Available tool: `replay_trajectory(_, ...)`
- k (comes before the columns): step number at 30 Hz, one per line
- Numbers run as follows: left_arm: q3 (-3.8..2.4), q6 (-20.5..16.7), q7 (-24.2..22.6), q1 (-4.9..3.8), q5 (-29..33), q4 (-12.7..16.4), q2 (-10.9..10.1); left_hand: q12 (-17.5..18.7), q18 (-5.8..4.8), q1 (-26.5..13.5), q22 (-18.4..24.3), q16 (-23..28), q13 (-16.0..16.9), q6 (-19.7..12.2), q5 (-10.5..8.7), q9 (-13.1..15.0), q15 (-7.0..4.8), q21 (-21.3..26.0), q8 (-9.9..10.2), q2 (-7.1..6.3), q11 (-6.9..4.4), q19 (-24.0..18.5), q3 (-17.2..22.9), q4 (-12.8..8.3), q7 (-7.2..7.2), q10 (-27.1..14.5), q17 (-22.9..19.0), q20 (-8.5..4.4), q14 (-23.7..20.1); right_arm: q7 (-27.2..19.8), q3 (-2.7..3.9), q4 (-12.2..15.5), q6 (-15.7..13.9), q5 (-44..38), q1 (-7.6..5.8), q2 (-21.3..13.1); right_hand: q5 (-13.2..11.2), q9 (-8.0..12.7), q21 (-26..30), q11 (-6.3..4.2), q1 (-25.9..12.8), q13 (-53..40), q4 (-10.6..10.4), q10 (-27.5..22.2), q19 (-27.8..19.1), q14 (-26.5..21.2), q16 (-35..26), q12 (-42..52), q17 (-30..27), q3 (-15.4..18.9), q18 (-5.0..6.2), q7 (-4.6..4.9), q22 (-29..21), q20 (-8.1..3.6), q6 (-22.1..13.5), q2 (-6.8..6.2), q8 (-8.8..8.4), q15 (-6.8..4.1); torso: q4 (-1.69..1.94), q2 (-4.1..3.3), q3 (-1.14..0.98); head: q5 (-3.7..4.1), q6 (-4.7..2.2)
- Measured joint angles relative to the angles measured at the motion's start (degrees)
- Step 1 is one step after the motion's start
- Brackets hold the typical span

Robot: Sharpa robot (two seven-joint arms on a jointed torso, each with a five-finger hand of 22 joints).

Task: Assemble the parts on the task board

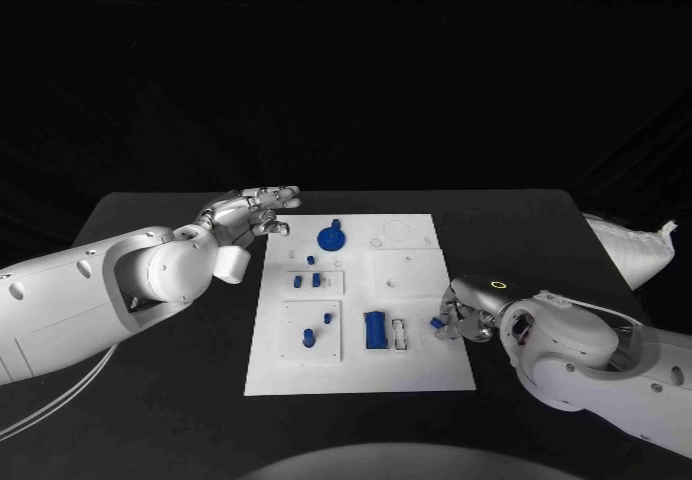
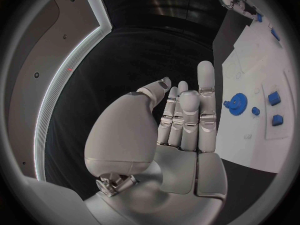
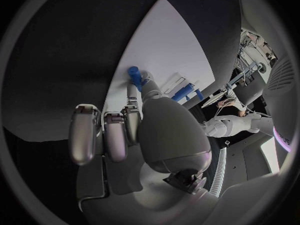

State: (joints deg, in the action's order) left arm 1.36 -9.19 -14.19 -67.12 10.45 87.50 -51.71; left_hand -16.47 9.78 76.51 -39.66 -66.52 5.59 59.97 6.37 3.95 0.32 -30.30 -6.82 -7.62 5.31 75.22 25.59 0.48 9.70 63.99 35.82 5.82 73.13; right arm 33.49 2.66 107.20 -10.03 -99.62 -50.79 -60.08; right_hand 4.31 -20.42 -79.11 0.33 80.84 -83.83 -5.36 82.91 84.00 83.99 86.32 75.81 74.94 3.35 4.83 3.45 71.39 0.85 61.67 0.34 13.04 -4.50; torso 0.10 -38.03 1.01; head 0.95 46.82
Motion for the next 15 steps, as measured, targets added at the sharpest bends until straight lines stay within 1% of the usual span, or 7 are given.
replay_trajectory(3,0.0,0.0,0.0,0.0,0.0,0.0,-0.01,0.0,0.0,0.0,0.0,0.0,0.0,0.0,0.0,0.0,0.0,0.0,0.0,0.0,0.0,0.0,0.0,0.0,0.0,0.0,-0.06,0.0,0.0,-0.17,0.06,-0.04,0.57,-1.3,0.04,0.32,-0.47,0.06,0.0,0.0,0.42,0.0,1.19,0.0,0.0,-0.12,0.0,-0.12,0.0,-1.83,0.01,0.21,0.07,0.0,0.38,-0.43,-0.73,-0.12,-0.01,0.0,0.0,-0.03,0.07)
replay_trajectory(5,0.0,0.0,0.0,0.0,0.0,0.0,-0.01,0.0,0.0,0.0,0.0,0.0,0.0,0.0,0.0,0.0,0.0,0.0,0.0,0.0,0.0,0.0,0.0,0.0,0.0,0.0,-0.06,0.0,0.0,-0.43,0.11,-0.01,1.05,-2.13,0.05,0.6,-0.1,1.56,0.0,0.0,0.64,0.01,2.34,0.0,0.0,-0.13,0.0,-0.17,0.0,-3.47,0.0,0.22,0.16,0.0,0.37,-0.64,-1.22,-0.13,-0.03,0.02,0.01,-0.08,0.09)
replay_trajectory(9,0.0,0.0,0.02,0.0,0.0,0.01,0.0,0.0,0.0,0.0,0.0,0.0,0.0,0.0,0.0,0.0,0.0,0.0,0.0,0.0,0.0,0.0,0.0,0.0,0.0,0.0,-0.06,0.0,0.0,-0.85,0.16,0.11,1.98,-3.13,0.05,0.81,3.27,1.98,0.0,0.0,0.7,0.07,1.91,0.0,0.0,-0.19,0.0,-0.44,-0.01,-4.94,0.0,0.6,0.3,0.0,0.61,-0.7,-1.87,-0.18,-0.03,0.03,0.01,-0.08,0.13)
replay_trajectory(10,0.0,0.0,0.02,0.0,0.0,0.01,0.0,0.0,0.0,0.0,0.0,0.0,0.0,0.0,0.0,0.0,0.0,0.0,0.0,0.0,0.0,0.0,0.0,0.0,0.0,0.0,-0.06,0.0,0.0,-0.93,0.18,0.09,2.06,-3.31,0.05,0.9,4.91,2.02,-0.16,0.0,0.67,-0.28,2.72,0.0,0.0,-0.2,0.0,-0.51,-0.01,-7.09,0.0,0.69,0.36,0.0,0.51,-0.68,-2.36,-0.19,-0.02,0.03,0.01,-0.08,0.14)
replay_trajectory(11,0.0,0.0,0.02,0.0,0.0,0.02,0.0,0.0,0.0,0.0,0.02,0.0,0.0,0.0,0.0,0.0,0.0,0.0,0.0,0.0,0.0,0.0,0.0,0.0,0.0,0.0,-0.06,0.0,0.0,-0.99,0.19,0.08,2.13,-3.44,0.04,0.99,5.15,2.26,-0.3,0.0,0.43,-0.27,3.01,0.0,0.0,-0.2,0.0,-0.6,-0.01,-7.91,0.01,0.65,0.37,0.0,0.59,-0.43,-2.5,-0.19,-0.02,0.03,0.01,-0.06,0.14)
replay_trajectory(13,0.0,0.0,0.02,0.0,0.0,0.02,0.0,0.0,-0.01,0.0,0.06,0.0,0.0,0.0,0.0,0.0,0.0,0.0,0.0,0.0,0.0,0.0,0.0,0.0,0.0,0.0,-0.06,0.0,0.0,-1.07,0.19,0.07,2.18,-3.52,0.04,1.02,5.82,2.64,-0.32,0.0,-0.21,-0.22,2.46,0.0,0.0,-0.19,0.0,-0.71,-0.01,-8.49,0.01,0.71,0.54,0.0,1.04,0.21,-2.96,-0.19,-0.02,0.04,0.02,-0.07,0.13)
replay_trajectory(15,0.0,0.0,0.02,0.0,0.0,0.04,-0.01,0.0,0.0,0.0,0.06,0.0,0.0,0.0,0.0,0.0,0.0,0.0,0.0,0.0,0.0,0.0,0.0,0.0,0.0,0.0,-0.06,0.0,0.0,-1.14,0.19,0.03,2.04,-3.4,0.04,1.02,6.93,2.81,-0.32,0.0,-0.69,0.01,2.17,0.0,0.0,-0.19,0.0,-0.76,-0.01,-10.3,0.0,0.59,0.72,-0.01,1.23,0.69,-3.37,-0.19,-0.04,0.04,0.02,-0.1,0.13)
